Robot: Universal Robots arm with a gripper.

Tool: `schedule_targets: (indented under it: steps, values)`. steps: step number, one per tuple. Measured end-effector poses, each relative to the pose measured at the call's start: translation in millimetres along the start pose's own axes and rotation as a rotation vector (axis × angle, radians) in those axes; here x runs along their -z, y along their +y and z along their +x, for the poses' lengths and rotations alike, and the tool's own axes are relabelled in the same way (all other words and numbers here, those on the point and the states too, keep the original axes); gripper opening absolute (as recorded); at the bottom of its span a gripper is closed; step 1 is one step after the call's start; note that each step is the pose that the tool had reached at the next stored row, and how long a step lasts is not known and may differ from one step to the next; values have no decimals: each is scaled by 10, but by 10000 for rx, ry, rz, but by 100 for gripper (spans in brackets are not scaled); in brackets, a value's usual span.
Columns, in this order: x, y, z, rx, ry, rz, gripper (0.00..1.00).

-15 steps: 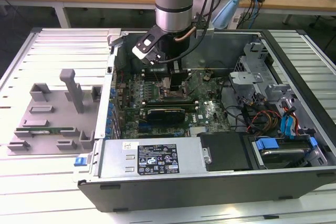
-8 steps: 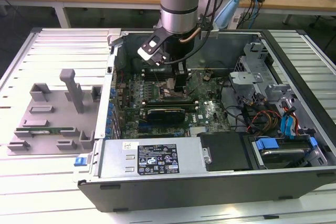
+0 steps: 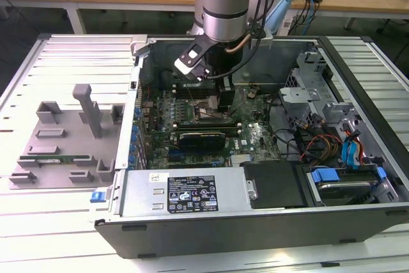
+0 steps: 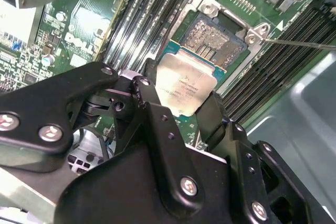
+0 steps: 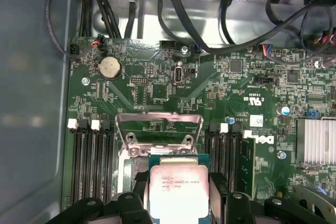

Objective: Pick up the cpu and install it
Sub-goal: 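Place the cpu into insertion slot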

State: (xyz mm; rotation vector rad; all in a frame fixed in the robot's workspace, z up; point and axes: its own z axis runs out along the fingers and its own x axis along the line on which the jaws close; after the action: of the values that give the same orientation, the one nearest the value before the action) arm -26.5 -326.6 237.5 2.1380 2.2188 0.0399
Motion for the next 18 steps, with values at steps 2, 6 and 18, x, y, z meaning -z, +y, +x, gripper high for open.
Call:
schedule_targets:
  steps: [2, 6, 18]
  values:
    - [-17, -9, 30, 2, 2, -2, 54]
    - [-63, -85, 57, 1, 3, -2, 54]
    - [-208, -157, 107, 2, 8, -1, 54]
